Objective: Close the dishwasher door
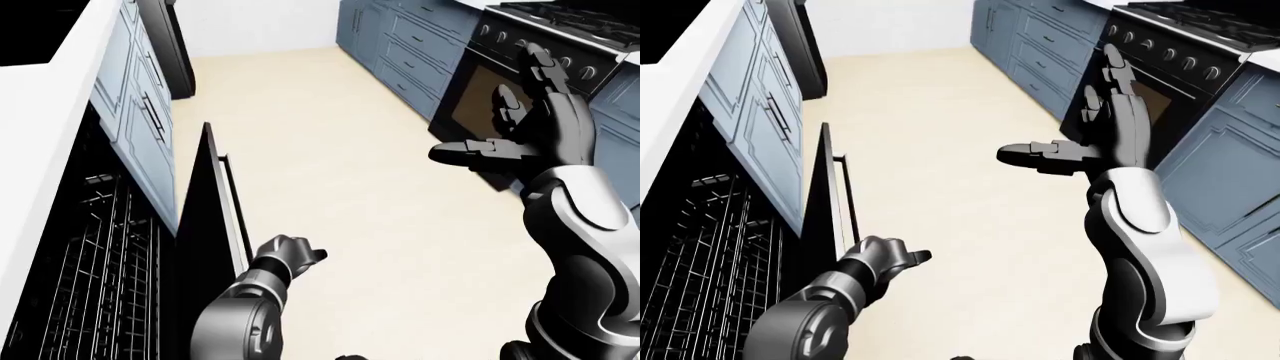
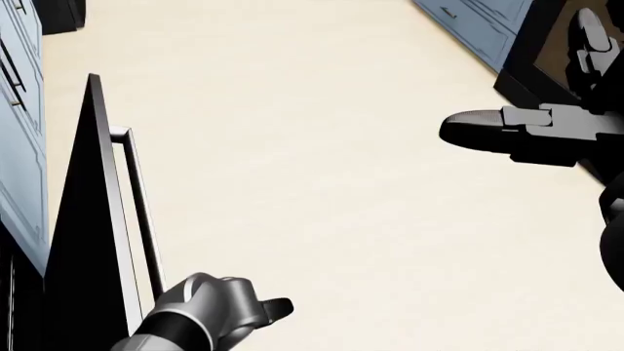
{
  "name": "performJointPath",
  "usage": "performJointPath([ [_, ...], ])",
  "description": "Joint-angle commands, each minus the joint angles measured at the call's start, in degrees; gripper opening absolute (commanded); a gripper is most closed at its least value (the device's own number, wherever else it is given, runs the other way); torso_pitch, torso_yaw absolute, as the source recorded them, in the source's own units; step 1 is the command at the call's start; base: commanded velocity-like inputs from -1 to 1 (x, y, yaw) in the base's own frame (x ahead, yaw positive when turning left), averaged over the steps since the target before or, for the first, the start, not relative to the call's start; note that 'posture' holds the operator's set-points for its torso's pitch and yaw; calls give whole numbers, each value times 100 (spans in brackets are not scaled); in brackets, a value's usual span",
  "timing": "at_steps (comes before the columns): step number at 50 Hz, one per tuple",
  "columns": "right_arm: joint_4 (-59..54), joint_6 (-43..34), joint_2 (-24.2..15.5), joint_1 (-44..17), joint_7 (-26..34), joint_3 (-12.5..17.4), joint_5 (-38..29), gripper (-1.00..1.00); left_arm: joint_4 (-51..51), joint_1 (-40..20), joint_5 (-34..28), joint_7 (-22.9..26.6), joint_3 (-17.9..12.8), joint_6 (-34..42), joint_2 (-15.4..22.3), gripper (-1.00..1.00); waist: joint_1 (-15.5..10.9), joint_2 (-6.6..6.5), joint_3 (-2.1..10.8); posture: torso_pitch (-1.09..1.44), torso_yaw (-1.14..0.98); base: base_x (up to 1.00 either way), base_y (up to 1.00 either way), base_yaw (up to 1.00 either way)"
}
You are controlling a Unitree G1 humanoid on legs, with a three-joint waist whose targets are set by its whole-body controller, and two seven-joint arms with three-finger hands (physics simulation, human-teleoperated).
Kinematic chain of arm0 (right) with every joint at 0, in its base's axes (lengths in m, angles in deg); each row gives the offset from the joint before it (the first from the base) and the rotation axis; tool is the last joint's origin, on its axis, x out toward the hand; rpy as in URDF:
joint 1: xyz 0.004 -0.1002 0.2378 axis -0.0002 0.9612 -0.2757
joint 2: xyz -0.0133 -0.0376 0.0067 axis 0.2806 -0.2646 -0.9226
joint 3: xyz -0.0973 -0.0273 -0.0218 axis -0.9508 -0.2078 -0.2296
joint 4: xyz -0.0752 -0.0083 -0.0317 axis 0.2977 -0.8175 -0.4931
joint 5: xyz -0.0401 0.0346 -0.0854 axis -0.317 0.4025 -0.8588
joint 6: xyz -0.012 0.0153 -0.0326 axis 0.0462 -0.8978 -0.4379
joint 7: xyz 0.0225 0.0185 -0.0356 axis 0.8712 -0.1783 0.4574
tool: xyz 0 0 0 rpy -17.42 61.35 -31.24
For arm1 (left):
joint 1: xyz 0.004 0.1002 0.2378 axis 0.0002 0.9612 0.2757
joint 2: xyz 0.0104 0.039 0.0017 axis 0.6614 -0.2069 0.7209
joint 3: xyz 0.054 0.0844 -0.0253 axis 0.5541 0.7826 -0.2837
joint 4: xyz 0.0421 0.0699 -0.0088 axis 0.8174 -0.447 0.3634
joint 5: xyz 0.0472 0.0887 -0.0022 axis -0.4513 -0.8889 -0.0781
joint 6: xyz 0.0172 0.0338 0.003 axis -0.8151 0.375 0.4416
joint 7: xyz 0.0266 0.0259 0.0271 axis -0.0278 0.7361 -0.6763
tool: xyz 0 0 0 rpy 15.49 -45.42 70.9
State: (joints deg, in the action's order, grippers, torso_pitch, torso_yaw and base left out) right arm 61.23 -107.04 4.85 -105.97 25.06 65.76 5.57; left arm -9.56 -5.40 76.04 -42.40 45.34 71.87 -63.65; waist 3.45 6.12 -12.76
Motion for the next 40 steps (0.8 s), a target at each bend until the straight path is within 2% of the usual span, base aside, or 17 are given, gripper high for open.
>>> performJointPath([
  [1, 144, 163, -69, -140, -10, 63, -27, 100, -78, 43, -338, -692, 47, -59, 325, 100, -101, -37, 109, 94, 0, 0, 0, 0],
  [6, 149, 149, -73, -151, -9, 81, -18, 100, -94, 107, -349, -1123, 19, -4, 362, 100, -90, -44, 118, 94, 0, 0, 0, 0],
  [20, 113, 194, -56, -130, 0, 44, -50, 100, -99, 171, -335, -1357, -57, -47, 471, 100, -57, -105, 167, 94, 0, 0, 0, 0],
  [40, 163, 126, -47, -144, -5, 58, -52, 100, -70, 256, -82, -1132, -33, -114, 680, 100, -93, -195, 189, 94, 0, 0, 0, 0],
])
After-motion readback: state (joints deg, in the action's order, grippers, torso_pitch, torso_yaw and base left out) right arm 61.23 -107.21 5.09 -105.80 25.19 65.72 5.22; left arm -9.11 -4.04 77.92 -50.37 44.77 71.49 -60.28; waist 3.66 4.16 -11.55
